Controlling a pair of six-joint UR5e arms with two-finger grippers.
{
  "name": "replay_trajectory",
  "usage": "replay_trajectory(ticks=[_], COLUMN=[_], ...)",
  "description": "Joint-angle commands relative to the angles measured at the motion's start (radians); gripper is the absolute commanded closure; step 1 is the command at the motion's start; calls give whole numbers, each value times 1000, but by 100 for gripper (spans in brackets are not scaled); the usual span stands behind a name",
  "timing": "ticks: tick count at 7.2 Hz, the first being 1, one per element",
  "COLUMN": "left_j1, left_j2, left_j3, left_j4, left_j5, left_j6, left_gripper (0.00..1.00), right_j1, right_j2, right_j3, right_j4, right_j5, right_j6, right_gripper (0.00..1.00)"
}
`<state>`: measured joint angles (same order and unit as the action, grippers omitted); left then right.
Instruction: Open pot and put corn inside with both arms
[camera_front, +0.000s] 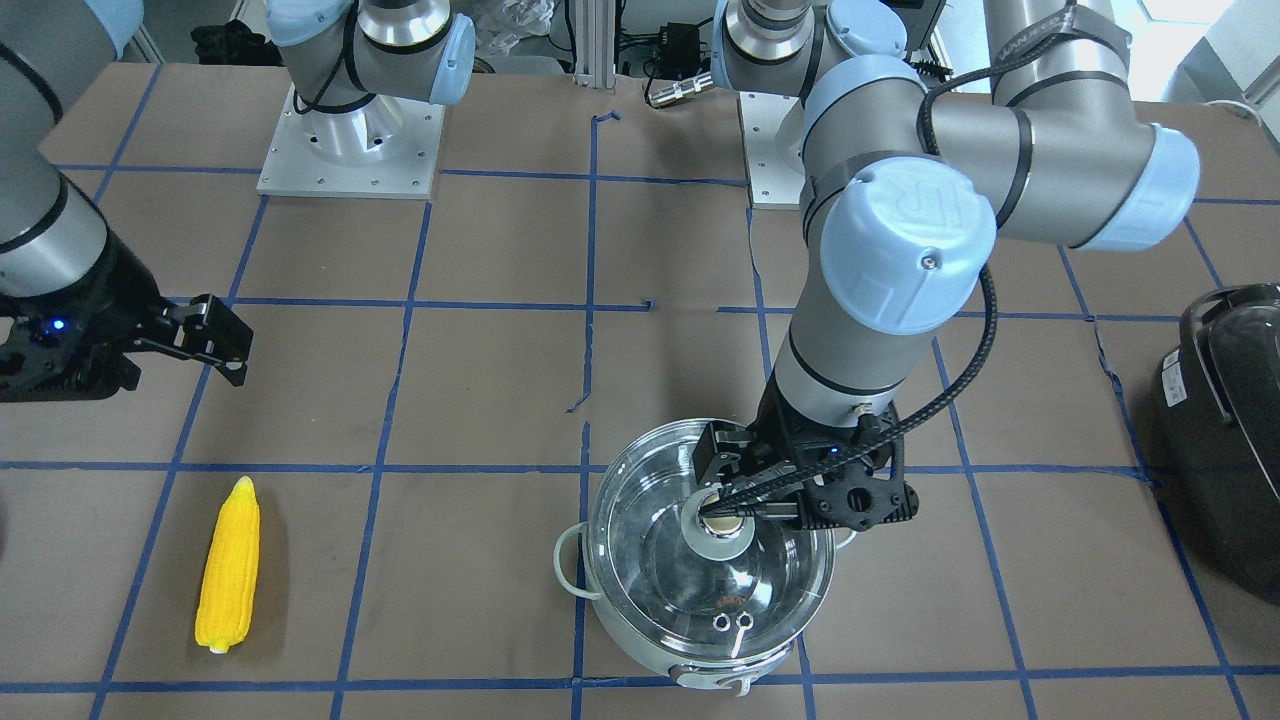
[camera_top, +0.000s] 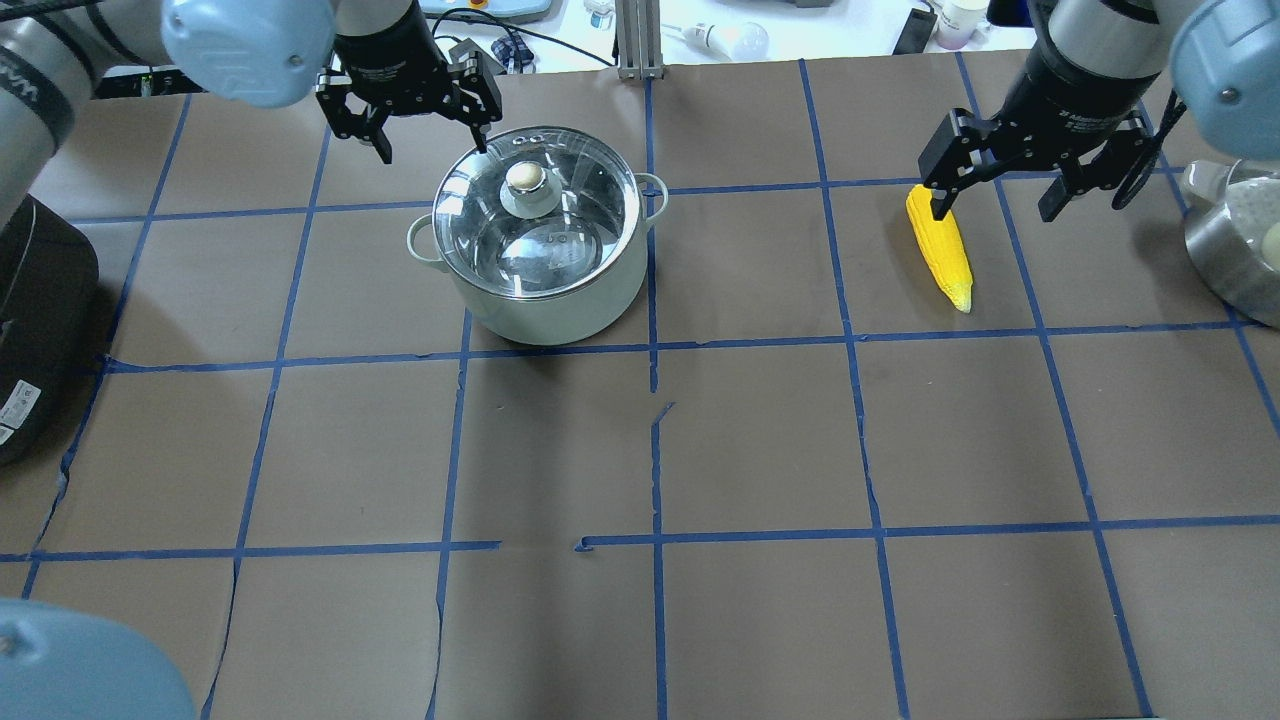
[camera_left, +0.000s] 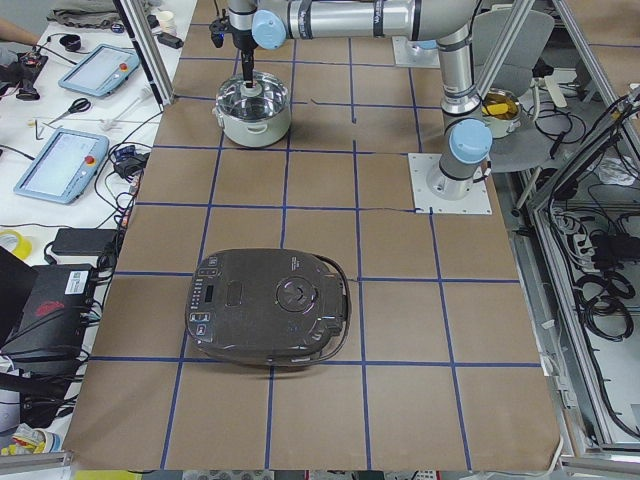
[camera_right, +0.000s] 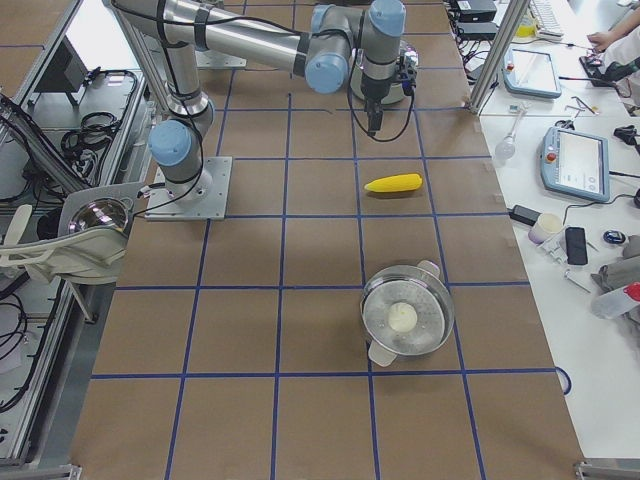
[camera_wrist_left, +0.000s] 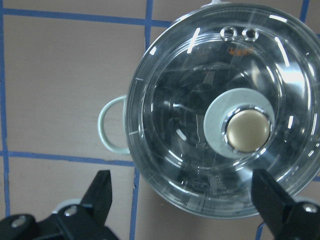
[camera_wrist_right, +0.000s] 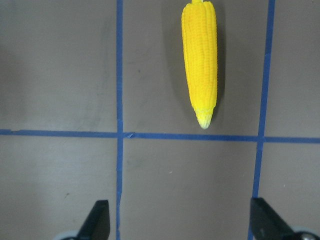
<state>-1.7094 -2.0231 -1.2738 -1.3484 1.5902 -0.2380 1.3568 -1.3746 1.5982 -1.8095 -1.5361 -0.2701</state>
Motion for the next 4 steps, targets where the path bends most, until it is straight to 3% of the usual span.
replay_trajectory(ticks=[1, 2, 4], left_j1=[-32, -35, -35], left_j2=[-46, -49, -60], left_j3=[-2, -4, -19], left_j4=[32, 32, 76], left_j5=[-2, -4, -4], left_j6=[-9, -14, -20], left_gripper=[6, 6, 6], right_j1=[-15, -13, -13], right_j2=[159, 245, 369], right_j3=[3, 5, 5], right_j4=[-193, -290, -338], right_j5=[1, -1, 1], right_j6=[-34, -38, -37], right_gripper=[0, 0, 0])
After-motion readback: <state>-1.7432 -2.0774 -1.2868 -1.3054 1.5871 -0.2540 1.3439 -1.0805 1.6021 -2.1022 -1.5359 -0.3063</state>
